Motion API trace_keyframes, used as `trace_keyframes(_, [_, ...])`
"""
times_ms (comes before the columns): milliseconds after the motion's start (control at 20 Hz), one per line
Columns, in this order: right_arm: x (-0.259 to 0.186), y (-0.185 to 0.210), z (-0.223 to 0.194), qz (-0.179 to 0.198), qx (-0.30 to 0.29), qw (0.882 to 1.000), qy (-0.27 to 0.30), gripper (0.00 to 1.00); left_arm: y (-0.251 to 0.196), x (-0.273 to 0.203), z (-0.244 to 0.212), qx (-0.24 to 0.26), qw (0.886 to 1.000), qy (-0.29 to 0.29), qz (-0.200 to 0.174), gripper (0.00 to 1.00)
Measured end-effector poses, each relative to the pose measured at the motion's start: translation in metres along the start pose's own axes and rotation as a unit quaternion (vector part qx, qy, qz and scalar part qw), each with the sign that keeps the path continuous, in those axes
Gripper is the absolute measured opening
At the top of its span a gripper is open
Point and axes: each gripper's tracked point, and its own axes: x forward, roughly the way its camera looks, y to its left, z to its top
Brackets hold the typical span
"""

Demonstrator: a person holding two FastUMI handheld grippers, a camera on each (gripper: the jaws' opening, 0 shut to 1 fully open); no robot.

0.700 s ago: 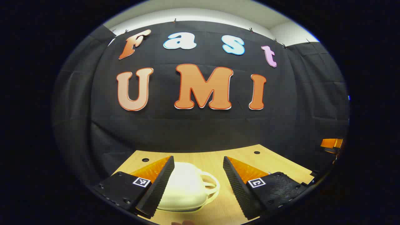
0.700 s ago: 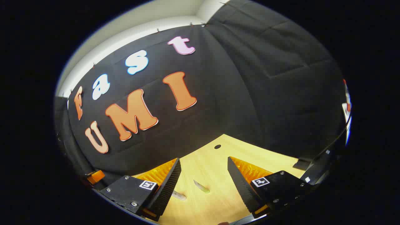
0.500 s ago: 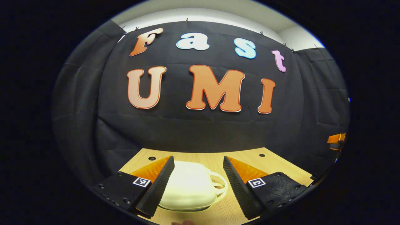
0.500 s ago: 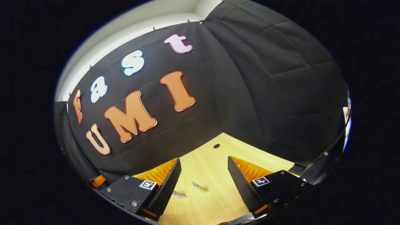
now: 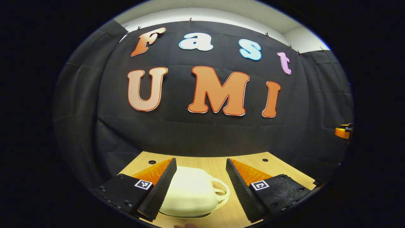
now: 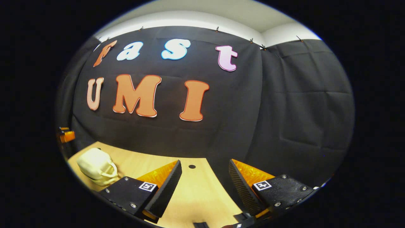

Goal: First open the suitcase, pack the skin care products into it, and then close the suitcase.

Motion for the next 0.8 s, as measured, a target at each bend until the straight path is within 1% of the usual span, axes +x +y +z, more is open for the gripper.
trace_keyframes(50, [0.005, 0.009, 0.013, -0.004, 0.012, 1.0, -0.013, 1.0, -0.006, 0.0, 0.004, 0.0, 1.0, -0.002, -0.008, 0.97])
trace_keyframes(100, [0.002, 0.027, 0.025, 0.009, 0.026, 0.999, -0.029, 0.95, -0.011, -0.001, 0.012, 0.0, 1.0, -0.008, -0.013, 0.97])
trace_keyframes(200, [-0.004, 0.066, 0.04, 0.038, 0.071, 0.995, -0.058, 0.95, -0.015, -0.002, 0.019, 0.0, 1.0, -0.019, -0.015, 0.97])
trace_keyframes(250, [-0.002, 0.085, 0.04, 0.048, 0.099, 0.992, -0.061, 0.95, -0.016, -0.003, 0.021, -0.003, 1.0, -0.021, -0.013, 0.97])
trace_keyframes(300, [-0.001, 0.098, 0.036, 0.057, 0.117, 0.99, -0.056, 0.92, -0.017, -0.005, 0.023, -0.009, 1.0, -0.023, -0.011, 0.97])
trace_keyframes(350, [0.002, 0.105, 0.031, 0.059, 0.121, 0.99, -0.052, 0.95, -0.017, -0.005, 0.023, -0.014, 1.0, -0.024, -0.009, 0.97])
trace_keyframes(400, [0.004, 0.107, 0.03, 0.052, 0.112, 0.991, -0.055, 0.95, -0.014, -0.007, 0.021, -0.018, 1.0, -0.024, 0.0, 0.97])
trace_keyframes(450, [0.007, 0.106, 0.03, 0.047, 0.098, 0.992, -0.06, 0.95, -0.01, -0.008, 0.02, -0.018, 0.999, -0.023, 0.015, 0.97])
trace_keyframes(500, [0.008, 0.109, 0.03, 0.05, 0.09, 0.993, -0.065, 0.95, -0.006, -0.009, 0.017, -0.014, 0.999, -0.021, 0.031, 0.97])
trace_keyframes(550, [0.008, 0.116, 0.028, 0.062, 0.09, 0.992, -0.064, 0.95, -0.002, -0.011, 0.017, -0.008, 0.999, -0.024, 0.048, 0.97])
trace_keyframes(600, [0.011, 0.124, 0.023, 0.079, 0.094, 0.991, -0.055, 1.0, -0.002, -0.014, 0.017, -0.002, 0.998, -0.031, 0.062, 0.97])
trace_keyframes(750, [0.027, 0.136, 0.003, 0.119, 0.088, 0.989, -0.03, 1.0, -0.007, -0.023, 0.015, 0.018, 0.994, -0.05, 0.091, 0.97])
trace_keyframes(800, [0.034, 0.135, -0.003, 0.126, 0.08, 0.988, -0.024, 0.95, -0.011, -0.021, 0.012, 0.038, 0.993, -0.051, 0.102, 0.97])
